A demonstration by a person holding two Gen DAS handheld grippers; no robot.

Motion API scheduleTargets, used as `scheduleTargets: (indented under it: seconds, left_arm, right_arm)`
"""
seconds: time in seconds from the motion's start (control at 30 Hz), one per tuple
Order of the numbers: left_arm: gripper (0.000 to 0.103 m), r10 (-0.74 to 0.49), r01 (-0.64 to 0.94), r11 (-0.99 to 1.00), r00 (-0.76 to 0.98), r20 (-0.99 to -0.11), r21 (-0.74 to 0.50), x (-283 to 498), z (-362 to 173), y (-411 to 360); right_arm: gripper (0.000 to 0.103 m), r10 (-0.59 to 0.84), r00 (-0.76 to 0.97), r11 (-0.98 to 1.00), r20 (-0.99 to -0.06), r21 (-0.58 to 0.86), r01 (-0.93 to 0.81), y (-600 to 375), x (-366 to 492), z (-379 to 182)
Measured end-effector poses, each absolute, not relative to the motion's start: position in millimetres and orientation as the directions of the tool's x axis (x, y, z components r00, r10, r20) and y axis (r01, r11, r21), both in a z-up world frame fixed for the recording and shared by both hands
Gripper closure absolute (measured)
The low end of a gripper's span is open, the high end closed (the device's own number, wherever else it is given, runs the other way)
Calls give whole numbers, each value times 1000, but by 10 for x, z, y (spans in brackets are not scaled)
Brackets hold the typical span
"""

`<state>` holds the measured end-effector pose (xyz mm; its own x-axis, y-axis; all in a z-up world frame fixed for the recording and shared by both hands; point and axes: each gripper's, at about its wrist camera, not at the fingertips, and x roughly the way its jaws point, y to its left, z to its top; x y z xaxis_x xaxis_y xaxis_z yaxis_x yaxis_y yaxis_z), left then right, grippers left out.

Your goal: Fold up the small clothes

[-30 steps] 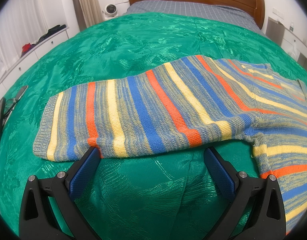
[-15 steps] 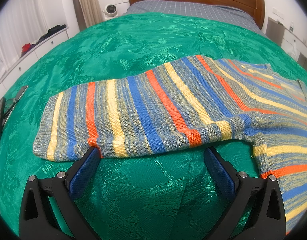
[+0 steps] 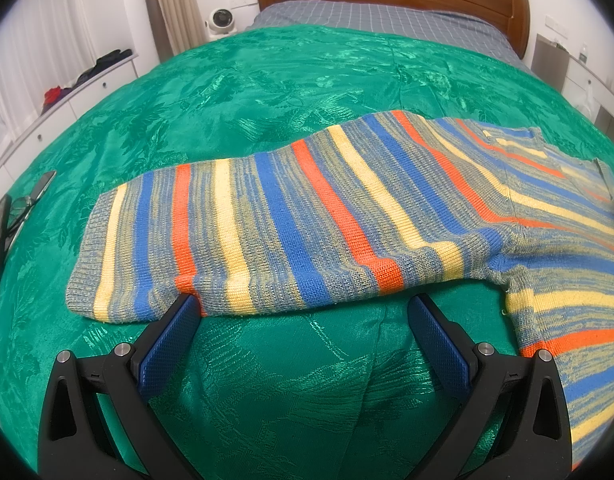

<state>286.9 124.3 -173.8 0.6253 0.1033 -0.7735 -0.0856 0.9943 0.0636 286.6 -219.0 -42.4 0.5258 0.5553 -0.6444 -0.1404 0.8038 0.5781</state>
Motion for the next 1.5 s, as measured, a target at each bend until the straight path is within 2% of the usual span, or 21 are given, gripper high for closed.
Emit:
scheduleTargets:
  seconds: [0.07, 0.1, 0.2, 0.33, 0.4, 0.47, 0.5, 0.67, 0.77, 0.87, 1.0, 1.07, 1.17, 1.27, 1.33, 1.43, 1.5]
  left_arm:
    - [0, 103, -86, 994, 625, -773, 64, 2870, -1739, 1244]
    - [0, 103, -86, 994, 625, -773, 64, 2869, -1738, 1243]
    - [0, 103, -86, 994, 625, -774, 64, 2869, -1738, 1244]
    - [0, 103, -86, 994, 625, -773, 64, 2868, -1737, 1243]
    - [0, 104, -86, 994, 625, -773, 64, 2870, -1739, 1243]
    - [0, 103, -86, 994, 625, -773, 63, 2870, -1739, 1245]
    - [0, 103, -86, 994, 625, -774, 64, 2870, -1739, 1243]
    - [0, 103, -86, 994, 625, -774, 63, 2867, -1737, 1243]
    - [0, 104, -86, 994, 625, -774, 64, 2868, -1736, 1243]
    - [0, 104, -86, 994, 625, -773, 64, 2867, -1737, 1242]
    - [0, 106, -89, 994, 619, -778, 64, 2864, -1736, 1242]
    - [0, 85, -89, 995, 590, -803, 40, 2821, -1726, 1238]
    - [0, 18, -54, 998, 518, -855, -12, 2726, -1658, 1275]
    - [1, -113, 9, 992, 516, -849, -127, 2370, -1447, 1461]
    - [1, -143, 0, 985, 556, -819, -172, 2265, -1274, 1667]
    - [0, -122, -112, 963, 628, -769, -244, 2371, -983, 2226]
    - [0, -145, -186, 931, 600, -786, -314, 2649, -995, 2605]
  right_arm:
    - [56, 622, 433, 751, -653, 653, -95, -1931, 2970, -798]
    - [51, 658, 400, 716, -638, 695, -70, -1878, 2967, -927]
    - [50, 724, 375, 644, -579, 762, -65, -1918, 2898, -1095]
    - [49, 674, 436, 664, -597, 748, -3, -2427, 2845, -1148]
    - [48, 567, 463, 733, -681, 674, 92, -2812, 2748, -1259]
    - [48, 404, 445, 832, -799, 524, 185, -3160, 2639, -1381]
    - [48, 341, 446, 857, -828, 469, 215, -3360, 2534, -1415]
    - [47, 211, 537, 880, -817, 398, 260, -3879, 1956, -1250]
    - [40, 59, 562, 935, -825, 243, 257, -4048, 1551, -1200]
    - [38, -48, 556, 951, -830, 132, 280, -4146, 1304, -1357]
    - [33, -39, 642, 934, -765, 201, 295, -4249, 1060, -1484]
    - [22, -55, 652, 943, -757, 175, 283, -4181, 1081, -1529]
    - [12, -102, 630, 966, -770, 75, 248, -4003, 1142, -1580]
    - [11, -92, 636, 967, -766, 82, 240, -3973, 1178, -1603]
    - [10, -79, 647, 966, -759, 101, 237, -3992, 1160, -1609]
    - [9, -82, 648, 967, -757, 96, 234, -3959, 1184, -1629]
    - [8, -87, 644, 969, -760, 86, 232, -3930, 1219, -1645]
